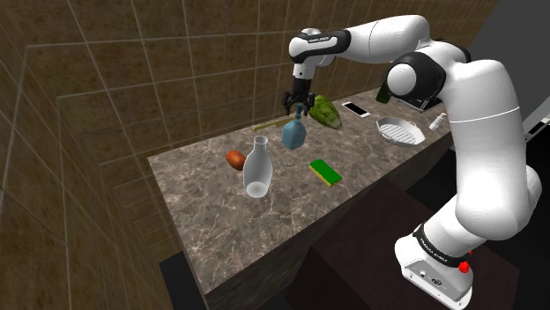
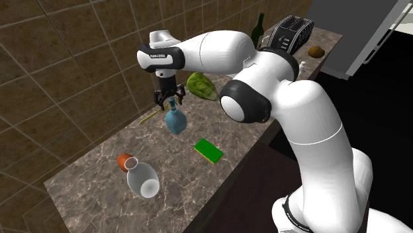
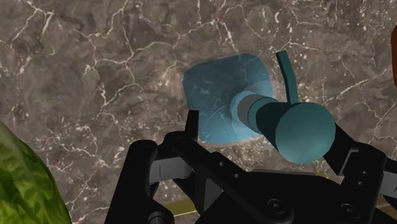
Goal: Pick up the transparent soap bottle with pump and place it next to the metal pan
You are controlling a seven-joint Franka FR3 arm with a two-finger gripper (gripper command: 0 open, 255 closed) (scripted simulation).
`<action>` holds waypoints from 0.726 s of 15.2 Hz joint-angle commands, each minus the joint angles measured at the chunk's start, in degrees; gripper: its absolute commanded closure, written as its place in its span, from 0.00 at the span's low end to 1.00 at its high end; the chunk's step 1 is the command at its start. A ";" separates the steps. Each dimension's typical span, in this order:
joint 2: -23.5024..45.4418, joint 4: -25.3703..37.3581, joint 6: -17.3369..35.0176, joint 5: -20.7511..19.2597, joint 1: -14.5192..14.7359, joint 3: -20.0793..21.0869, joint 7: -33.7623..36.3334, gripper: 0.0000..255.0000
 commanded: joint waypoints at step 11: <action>-0.01 -0.03 0.02 0.00 0.00 0.00 0.00 1.00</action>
